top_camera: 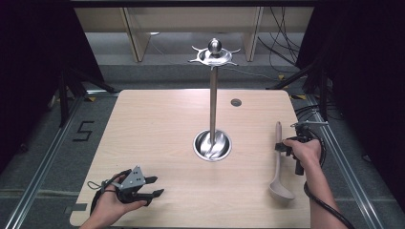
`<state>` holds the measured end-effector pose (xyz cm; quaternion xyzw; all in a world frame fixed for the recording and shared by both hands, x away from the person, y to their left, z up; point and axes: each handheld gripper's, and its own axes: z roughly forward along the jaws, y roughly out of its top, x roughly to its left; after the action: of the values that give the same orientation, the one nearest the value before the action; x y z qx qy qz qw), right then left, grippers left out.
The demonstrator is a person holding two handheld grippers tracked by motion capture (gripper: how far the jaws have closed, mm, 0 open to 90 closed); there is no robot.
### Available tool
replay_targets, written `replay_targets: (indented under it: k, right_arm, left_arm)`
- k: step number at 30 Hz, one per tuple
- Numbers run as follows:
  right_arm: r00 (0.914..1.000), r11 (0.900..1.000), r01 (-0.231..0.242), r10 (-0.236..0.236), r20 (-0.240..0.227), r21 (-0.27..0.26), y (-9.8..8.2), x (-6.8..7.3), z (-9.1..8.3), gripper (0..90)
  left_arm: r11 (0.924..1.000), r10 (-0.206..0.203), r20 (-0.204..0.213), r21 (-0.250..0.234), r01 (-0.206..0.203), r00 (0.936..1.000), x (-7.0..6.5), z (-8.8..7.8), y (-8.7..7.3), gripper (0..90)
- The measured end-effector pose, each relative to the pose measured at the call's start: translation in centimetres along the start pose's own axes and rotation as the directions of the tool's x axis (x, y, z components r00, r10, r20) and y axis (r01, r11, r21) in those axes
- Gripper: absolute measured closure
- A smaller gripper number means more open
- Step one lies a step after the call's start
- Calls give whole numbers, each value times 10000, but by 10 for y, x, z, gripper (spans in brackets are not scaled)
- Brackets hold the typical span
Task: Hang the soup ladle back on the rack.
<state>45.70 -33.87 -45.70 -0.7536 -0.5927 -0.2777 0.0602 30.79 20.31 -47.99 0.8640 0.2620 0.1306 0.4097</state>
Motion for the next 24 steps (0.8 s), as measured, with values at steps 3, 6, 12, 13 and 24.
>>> replay_targets:
  k: [3,6,12,13,24]
  right_arm:
    - [9953,9949,826,-853,-457,-581,-8,6,-10,752]
    - [9822,9827,1578,-1663,-870,-970,-18,13,-22,752]
    - [9020,8885,3716,-4142,-1219,-2692,-34,17,-33,751]
    - [9091,8993,3463,-3920,-1409,-2671,-40,22,-38,751]
    - [7518,7066,5392,-6491,-1163,-4582,-72,32,-61,751]
  left_arm:
    - [10000,-31,153,38,30,9999,0,0,0,481]
    - [10000,-31,151,27,31,9999,0,1,0,481]
    - [9998,-67,-111,-164,66,9999,-1,2,-1,480]
    - [9999,-51,-55,-114,50,10000,-1,1,-1,480]
    - [10000,-31,115,26,31,9999,0,0,0,480]
